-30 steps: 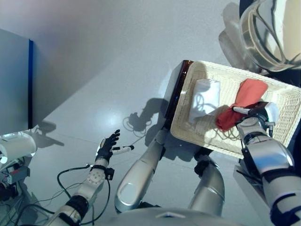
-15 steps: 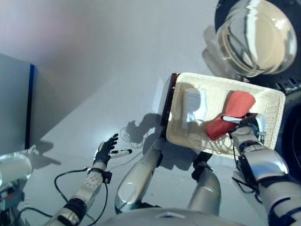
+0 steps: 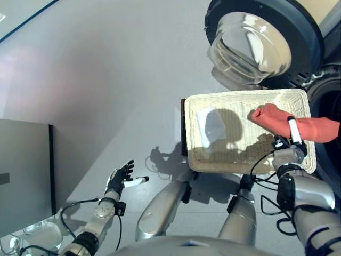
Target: Pick up the clothes and place them into the washing machine
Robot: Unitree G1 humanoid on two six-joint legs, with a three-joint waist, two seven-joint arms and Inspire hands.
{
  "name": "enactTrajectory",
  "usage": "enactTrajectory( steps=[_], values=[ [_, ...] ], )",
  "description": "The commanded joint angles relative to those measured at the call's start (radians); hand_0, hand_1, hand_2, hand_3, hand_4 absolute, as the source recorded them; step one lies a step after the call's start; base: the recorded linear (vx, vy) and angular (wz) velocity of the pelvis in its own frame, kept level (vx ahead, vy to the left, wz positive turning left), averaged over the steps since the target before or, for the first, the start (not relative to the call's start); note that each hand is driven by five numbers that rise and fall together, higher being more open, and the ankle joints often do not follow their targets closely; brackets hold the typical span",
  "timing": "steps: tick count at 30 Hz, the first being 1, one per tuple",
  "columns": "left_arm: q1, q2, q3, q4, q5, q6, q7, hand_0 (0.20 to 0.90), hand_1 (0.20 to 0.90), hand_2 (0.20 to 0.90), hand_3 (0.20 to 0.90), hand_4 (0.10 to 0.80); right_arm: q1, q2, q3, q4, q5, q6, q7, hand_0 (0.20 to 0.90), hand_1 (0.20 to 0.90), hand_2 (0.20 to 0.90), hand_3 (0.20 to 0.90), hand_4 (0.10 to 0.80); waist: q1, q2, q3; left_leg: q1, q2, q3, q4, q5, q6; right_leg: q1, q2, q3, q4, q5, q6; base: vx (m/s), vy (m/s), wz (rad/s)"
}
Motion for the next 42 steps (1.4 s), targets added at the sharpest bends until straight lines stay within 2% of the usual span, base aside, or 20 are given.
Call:
enactTrajectory(
  steps=[1,3,8,9,12,16,17,18,19,20,21,23,24,28,36,42],
  values=[
    [0.034,-0.006,0.035,0.072,-0.014,-0.010,-0.002,0.900,0.900,0.900,0.900,0.800,-0.054,-0.187,-0.001,-0.010,0.041,-0.101,0.029,0.200,0.200,0.200,0.200,0.300,0.013,0.047,-0.006,-0.063,0.001,-0.021,0.042,-0.055,-0.061,0.070,0.050,-0.027,-0.040,-0.019,-0.070,-0.008,0.013,-0.12],
    [0.040,-0.011,0.026,0.080,-0.016,-0.011,-0.011,0.900,0.900,0.900,0.900,0.800,-0.107,-0.234,0.014,-0.011,0.047,-0.110,0.023,0.200,0.200,0.200,0.200,0.300,0.015,0.065,-0.012,-0.060,0.003,-0.017,0.035,-0.052,-0.061,0.060,0.053,-0.016,-0.039,-0.019,-0.071,-0.006,0.004,-0.11],
    [0.040,-0.020,0.014,0.093,-0.014,-0.012,-0.012,0.900,0.900,0.900,0.900,0.800,-0.176,-0.283,0.040,-0.018,0.050,-0.121,0.008,0.200,0.200,0.200,0.200,0.300,0.013,0.084,-0.014,-0.063,0.005,-0.011,0.028,-0.049,-0.063,0.044,0.056,-0.004,-0.032,-0.021,-0.072,-0.008,0.003,-0.11],
    [0.040,-0.018,-0.009,0.111,-0.018,-0.015,-0.012,0.900,0.900,0.900,0.900,0.800,-0.236,-0.304,0.075,-0.038,0.037,-0.142,-0.011,0.200,0.200,0.200,0.200,0.300,0.017,0.093,-0.019,-0.062,0.007,-0.008,0.021,-0.047,-0.065,0.034,0.060,0.003,-0.028,-0.024,-0.073,0.006,0.020,-0.03],
    [0.022,-0.041,-0.029,0.141,-0.025,-0.019,0.002,0.900,0.900,0.900,0.900,0.800,-0.361,-0.332,0.123,-0.076,0.026,-0.163,-0.068,0.200,0.200,0.200,0.200,0.300,0.011,0.113,-0.017,-0.073,0.010,0.003,0.020,-0.037,-0.064,0.007,0.063,0.021,-0.017,-0.016,-0.076,0.002,0.031,-0.22],
    [0.026,-0.046,-0.043,0.118,-0.038,-0.031,0.014,0.900,0.900,0.900,0.900,0.800,-0.413,-0.331,0.157,-0.131,-0.013,-0.195,-0.117,0.200,0.200,0.200,0.200,0.300,0.009,0.137,-0.007,-0.077,0.009,0.015,0.020,-0.036,-0.064,-0.012,0.061,0.040,0.003,-0.019,-0.076,-0.002,0.008,-0.11],
    [0.049,-0.018,-0.020,0.119,-0.043,-0.027,0.012,0.900,0.900,0.900,0.900,0.800,-0.491,-0.450,0.184,-0.175,-0.006,-0.195,-0.111,0.200,0.200,0.200,0.200,0.300,0.000,0.119,-0.014,-0.073,0.008,0.015,0.020,-0.045,-0.067,-0.016,0.063,0.044,0.011,-0.027,-0.076,-0.008,0.018,-0.13],
    [0.052,-0.025,-0.009,0.091,-0.064,-0.031,0.019,0.900,0.900,0.900,0.900,0.800,-0.501,-0.435,0.222,-0.222,-0.036,-0.223,-0.148,0.200,0.200,0.200,0.200,0.300,-0.004,0.134,0.001,-0.083,0.011,0.023,0.019,-0.033,-0.066,-0.032,0.066,0.051,0.014,-0.012,-0.077,-0.018,0.022,-0.05],
    [0.061,-0.040,0.002,0.074,-0.061,-0.020,0.027,0.900,0.900,0.900,0.900,0.800,-0.448,-0.389,0.204,-0.335,-0.074,-0.254,-0.194,0.200,0.200,0.200,0.200,0.300,-0.021,0.143,0.017,-0.085,0.013,0.030,0.021,-0.033,-0.065,-0.040,0.069,0.061,0.021,-0.013,-0.077,-0.018,0.032,-0.09],
    [0.069,-0.064,0.000,0.065,-0.095,-0.019,0.040,0.900,0.900,0.900,0.900,0.800,-0.375,-0.332,0.139,-0.517,-0.144,-0.323,-0.279,0.200,0.200,0.200,0.200,0.300,-0.046,0.149,0.039,-0.087,0.011,0.037,0.027,-0.043,-0.064,-0.046,0.072,0.073,0.034,-0.027,-0.080,0.010,0.027,-0.12],
    [0.073,-0.067,-0.008,0.066,-0.102,-0.019,0.042,0.900,0.900,0.900,0.900,0.800,-0.355,-0.304,0.117,-0.573,-0.187,-0.338,-0.323,0.200,0.200,0.200,0.200,0.300,-0.048,0.150,0.040,-0.087,0.011,0.038,0.027,-0.043,-0.063,-0.047,0.073,0.075,0.036,-0.028,-0.081,0.016,0.015,-0.23],
    [0.075,-0.068,-0.012,0.077,-0.110,-0.021,0.050,0.900,0.900,0.900,0.900,0.800,-0.356,-0.290,0.101,-0.600,-0.234,-0.358,-0.388,0.200,0.200,0.200,0.200,0.300,-0.048,0.153,0.040,-0.091,0.011,0.040,0.028,-0.036,-0.062,-0.052,0.073,0.077,0.039,-0.023,-0.083,-0.005,0.016,-0.23],
    [0.074,-0.069,-0.020,0.090,-0.113,-0.020,0.066,0.900,0.900,0.900,0.900,0.800,-0.375,-0.289,0.102,-0.587,-0.290,-0.365,-0.467,0.200,0.200,0.200,0.200,0.300,-0.052,0.155,0.034,-0.085,0.008,0.041,0.026,-0.048,-0.062,-0.050,0.072,0.083,0.045,-0.034,-0.084,0.017,0.018,-0.12],
    [0.075,-0.088,-0.034,0.087,-0.111,-0.022,0.081,0.900,0.900,0.900,0.900,0.800,-0.377,-0.262,0.084,-0.624,-0.405,-0.331,-0.589,0.200,0.200,0.200,0.200,0.300,-0.068,0.171,0.034,-0.089,0.008,0.049,0.019,-0.041,-0.058,-0.061,0.078,0.095,0.040,-0.022,-0.085,0.010,0.032,-0.04],
    [0.073,-0.098,-0.064,0.054,-0.128,-0.024,0.084,0.900,0.900,0.900,0.900,0.800,-0.320,-0.168,0.049,-0.623,-0.406,-0.331,-0.613,0.200,0.200,0.200,0.200,0.300,-0.095,0.179,0.065,-0.090,0.011,0.073,0.024,-0.051,-0.052,-0.088,0.090,0.123,0.055,-0.031,-0.090,-0.008,0.007,-0.17],
    [0.083,-0.099,-0.076,0.051,-0.127,-0.020,0.081,0.900,0.900,0.900,0.900,0.800,-0.321,-0.179,0.045,-0.601,-0.381,-0.335,-0.611,0.200,0.200,0.200,0.200,0.300,-0.106,0.193,0.080,-0.104,0.011,0.083,0.027,-0.053,-0.053,-0.120,0.095,0.138,0.079,-0.038,-0.095,-0.019,0.006,-0.12]
  ],
)
